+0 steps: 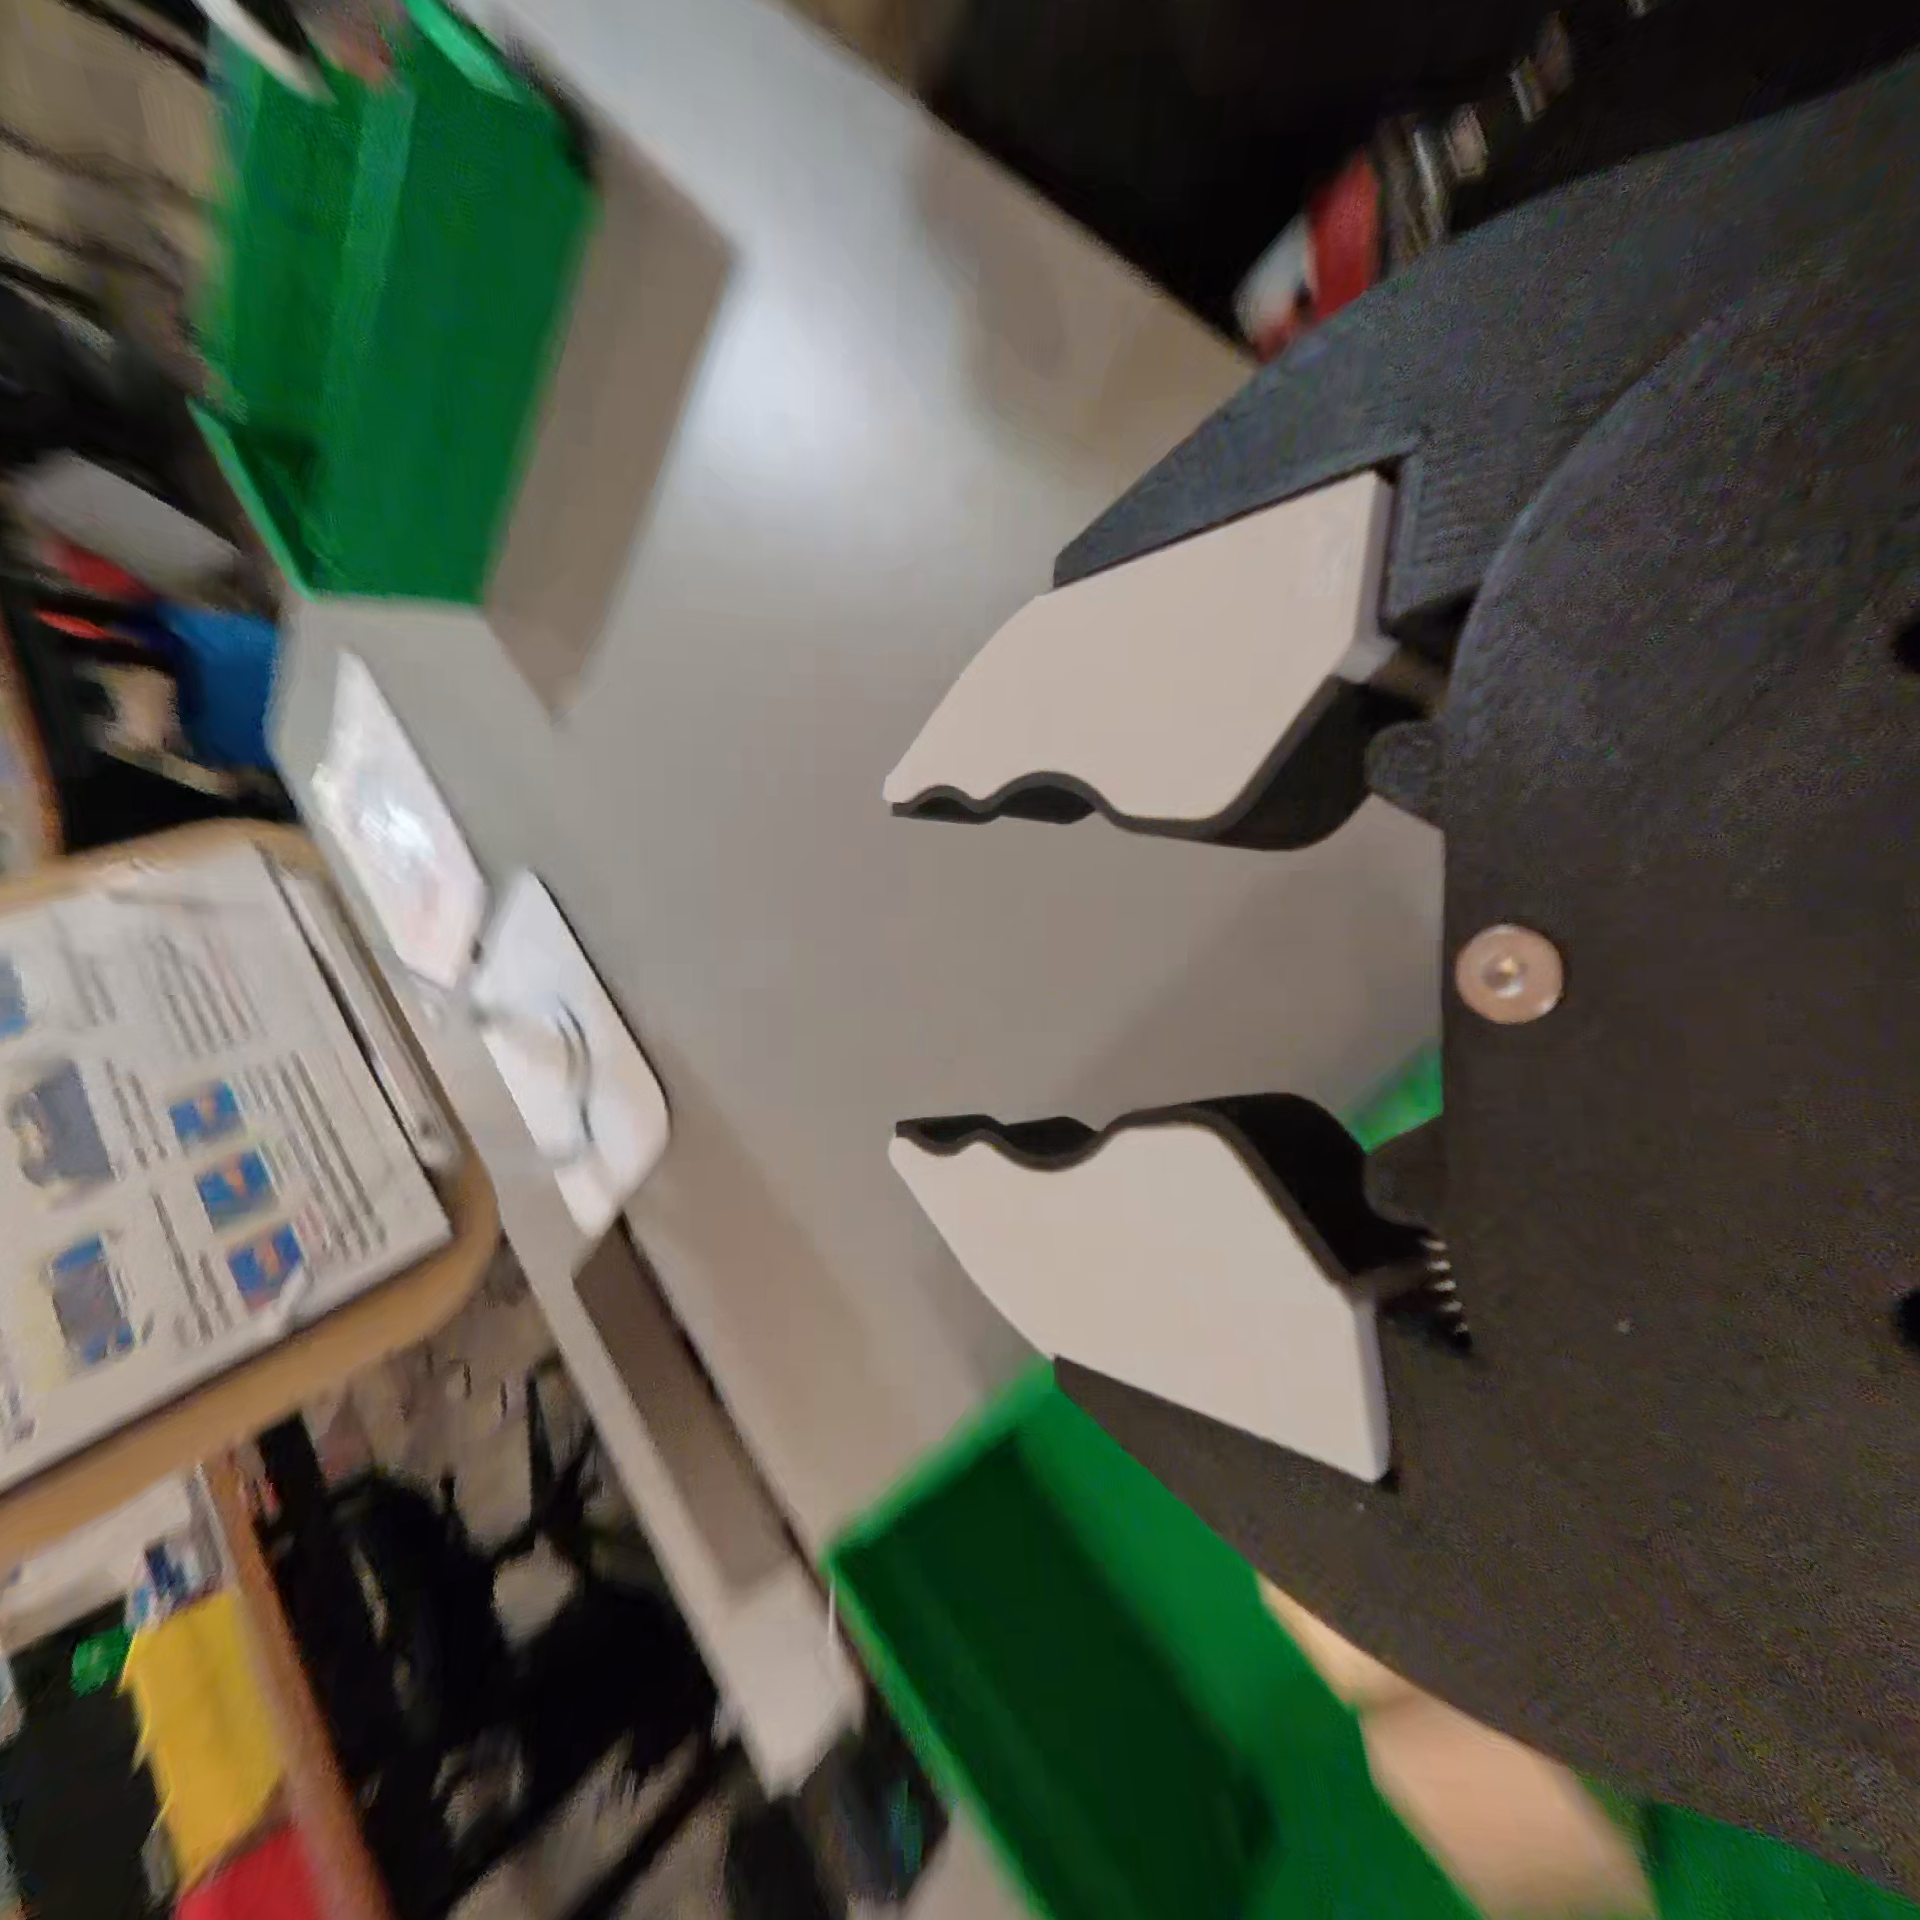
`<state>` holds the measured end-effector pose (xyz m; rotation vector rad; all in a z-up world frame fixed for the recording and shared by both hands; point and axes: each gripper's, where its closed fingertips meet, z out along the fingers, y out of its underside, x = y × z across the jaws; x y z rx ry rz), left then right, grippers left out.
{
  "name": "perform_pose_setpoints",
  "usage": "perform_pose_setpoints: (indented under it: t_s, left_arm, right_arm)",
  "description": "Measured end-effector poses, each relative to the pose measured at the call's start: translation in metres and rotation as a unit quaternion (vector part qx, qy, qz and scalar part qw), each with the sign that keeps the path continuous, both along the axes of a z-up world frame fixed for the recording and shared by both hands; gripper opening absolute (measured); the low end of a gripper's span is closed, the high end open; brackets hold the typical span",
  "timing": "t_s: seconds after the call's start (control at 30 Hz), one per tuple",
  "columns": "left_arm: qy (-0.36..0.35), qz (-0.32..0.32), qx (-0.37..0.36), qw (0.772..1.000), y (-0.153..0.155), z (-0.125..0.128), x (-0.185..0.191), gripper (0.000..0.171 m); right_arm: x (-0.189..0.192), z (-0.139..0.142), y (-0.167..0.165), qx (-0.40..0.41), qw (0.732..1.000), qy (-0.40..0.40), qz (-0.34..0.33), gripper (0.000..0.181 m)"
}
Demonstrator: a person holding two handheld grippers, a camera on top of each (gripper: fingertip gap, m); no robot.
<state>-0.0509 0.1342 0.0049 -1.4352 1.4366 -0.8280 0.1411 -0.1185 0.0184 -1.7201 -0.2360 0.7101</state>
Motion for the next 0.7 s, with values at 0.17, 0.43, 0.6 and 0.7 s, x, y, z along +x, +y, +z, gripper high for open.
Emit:
perform_pose_setpoints:
  t_s: [0.17,0.43,0.6,0.7]
  left_arm:
    - [0.237,-0.026,0.113,0.965,0.100,-0.029,-0.043,0.046]
    - [0.563,-0.033,0.067,0.823,0.197,-0.114,-0.076,0.073]
    - [0.596,-0.060,0.139,0.789,0.224,-0.142,-0.063,0.070]
    - [0.640,-0.072,0.142,0.752,0.232,-0.161,-0.076,0.056]
  right_arm:
    - [-0.046,-0.018,0.014,-0.017,0.997,0.053,0.049,0.059]
    - [-0.075,-0.020,0.017,-0.020,0.996,0.063,0.059,0.058]
    - [-0.072,-0.031,0.012,-0.030,0.998,0.047,0.036,0.057]
    - [-0.069,-0.035,0.012,-0.038,0.997,0.062,0.031,0.056]
